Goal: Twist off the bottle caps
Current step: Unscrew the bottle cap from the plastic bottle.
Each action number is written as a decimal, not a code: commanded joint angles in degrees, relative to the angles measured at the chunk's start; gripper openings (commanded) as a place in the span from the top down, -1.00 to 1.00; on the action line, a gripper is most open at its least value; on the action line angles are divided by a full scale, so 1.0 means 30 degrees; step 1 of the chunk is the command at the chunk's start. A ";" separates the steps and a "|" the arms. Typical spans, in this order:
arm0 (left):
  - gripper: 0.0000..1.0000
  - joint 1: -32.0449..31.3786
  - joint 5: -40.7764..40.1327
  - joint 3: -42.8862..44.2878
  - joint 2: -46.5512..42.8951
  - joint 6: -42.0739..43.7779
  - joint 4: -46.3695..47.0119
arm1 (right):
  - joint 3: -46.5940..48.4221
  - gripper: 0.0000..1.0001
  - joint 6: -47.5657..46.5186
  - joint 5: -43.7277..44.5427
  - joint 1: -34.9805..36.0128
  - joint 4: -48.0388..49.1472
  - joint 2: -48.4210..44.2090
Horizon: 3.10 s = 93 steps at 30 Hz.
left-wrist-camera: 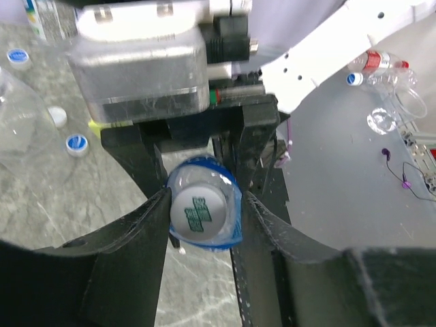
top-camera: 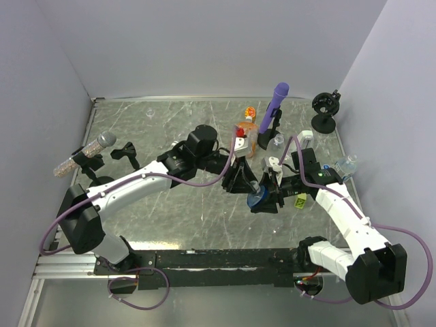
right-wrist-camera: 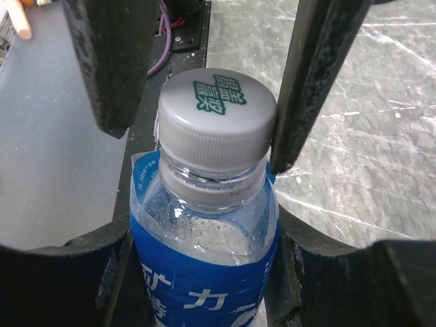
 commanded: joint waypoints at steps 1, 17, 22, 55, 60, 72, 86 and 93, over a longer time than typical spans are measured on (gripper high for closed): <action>-0.02 -0.0013 0.0591 0.1015 0.0031 0.1252 -0.1701 | 0.0437 0.73 -0.0678 -0.0567 0.0122 0.0196 0.0087; 0.98 -0.0013 0.0036 0.1486 -0.0085 -0.0382 -0.1472 | 0.0437 0.73 -0.0619 -0.0480 0.0122 0.0254 0.0116; 0.99 -0.0013 -0.0902 -0.0033 -0.1342 -0.3863 0.0836 | 0.0379 0.73 -0.0356 -0.0187 0.0122 0.0488 -0.0001; 0.98 -0.6517 -2.0005 0.7549 0.1408 -2.6727 -1.3015 | 0.0085 0.75 0.1373 0.1542 0.0415 0.2188 -0.0675; -0.38 -0.6546 -2.0034 0.6265 -0.0168 -2.5057 -1.1755 | 0.0085 0.75 0.1344 0.1513 0.0415 0.2159 -0.0734; -0.99 -0.5436 -1.5970 -0.2435 -0.7609 -1.1948 -0.7101 | 0.0232 0.75 0.0760 0.1103 0.0445 0.1545 -0.0675; -0.91 -0.0570 -0.2283 -0.2884 -0.4925 0.0546 -0.1177 | 0.0290 0.72 -0.1908 0.0135 0.0620 -0.0331 -0.0324; -0.78 -0.0219 -0.1286 -0.0773 -0.2404 0.2455 -0.1792 | 0.0319 0.72 -0.1820 0.0135 0.0679 -0.0332 -0.0295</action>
